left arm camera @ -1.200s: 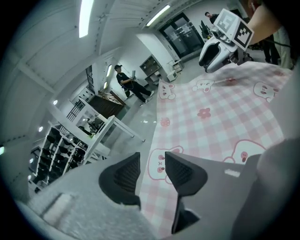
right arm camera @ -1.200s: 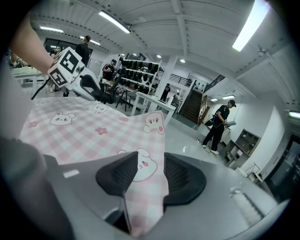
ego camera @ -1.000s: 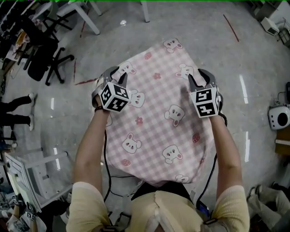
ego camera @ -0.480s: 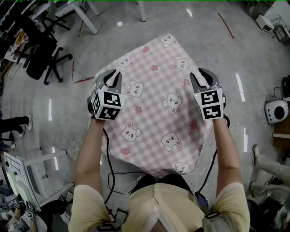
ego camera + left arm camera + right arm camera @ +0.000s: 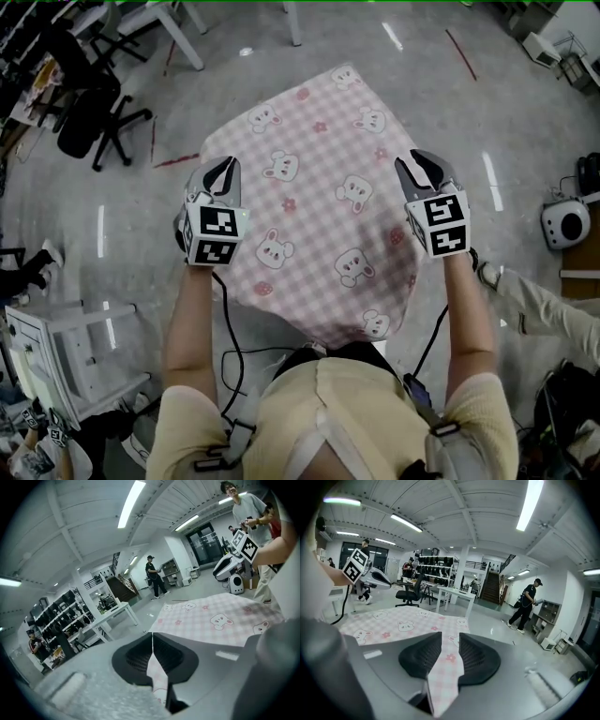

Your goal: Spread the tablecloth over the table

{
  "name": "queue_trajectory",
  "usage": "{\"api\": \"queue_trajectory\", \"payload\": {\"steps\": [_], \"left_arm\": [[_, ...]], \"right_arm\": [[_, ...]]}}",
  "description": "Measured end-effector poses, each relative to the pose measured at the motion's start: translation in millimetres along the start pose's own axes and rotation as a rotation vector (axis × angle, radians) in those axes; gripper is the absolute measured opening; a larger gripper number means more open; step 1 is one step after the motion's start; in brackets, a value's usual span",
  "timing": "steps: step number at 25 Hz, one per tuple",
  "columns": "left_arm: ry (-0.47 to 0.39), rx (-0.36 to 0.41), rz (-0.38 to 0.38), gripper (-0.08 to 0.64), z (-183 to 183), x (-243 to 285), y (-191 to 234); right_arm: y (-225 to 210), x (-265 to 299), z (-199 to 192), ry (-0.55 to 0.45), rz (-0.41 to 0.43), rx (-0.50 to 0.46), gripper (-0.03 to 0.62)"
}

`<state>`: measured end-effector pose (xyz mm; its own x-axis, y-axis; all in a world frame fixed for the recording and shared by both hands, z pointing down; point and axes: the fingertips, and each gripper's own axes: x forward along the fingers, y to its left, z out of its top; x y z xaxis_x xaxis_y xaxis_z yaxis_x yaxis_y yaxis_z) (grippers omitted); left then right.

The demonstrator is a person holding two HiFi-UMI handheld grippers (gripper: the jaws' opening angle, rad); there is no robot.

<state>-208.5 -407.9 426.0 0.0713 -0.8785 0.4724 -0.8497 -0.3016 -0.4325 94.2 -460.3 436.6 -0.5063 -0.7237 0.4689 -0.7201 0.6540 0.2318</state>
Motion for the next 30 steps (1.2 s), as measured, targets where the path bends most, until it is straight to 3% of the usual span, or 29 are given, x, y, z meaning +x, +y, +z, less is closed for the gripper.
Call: {"api": "queue_trajectory", "payload": {"steps": [7, 13, 20, 30], "left_arm": [[-0.025, -0.094, -0.004, 0.006, 2, -50, -10], [-0.035, -0.264, -0.028, 0.005, -3, -85, -14], [-0.032, -0.385, -0.037, 0.005, -21, -120, -24], [0.006, -0.447, -0.03, 0.006, -58, -144, -49]], "right_arm": [[22, -37, 5, -0.039, 0.024, 0.042, 0.1], [39, -63, 13, -0.049, 0.038, 0.062, 0.063], [65, -83, 11, -0.065, 0.042, 0.101, 0.003], [89, -89, -9, -0.022, 0.067, 0.13, 0.003]]}}
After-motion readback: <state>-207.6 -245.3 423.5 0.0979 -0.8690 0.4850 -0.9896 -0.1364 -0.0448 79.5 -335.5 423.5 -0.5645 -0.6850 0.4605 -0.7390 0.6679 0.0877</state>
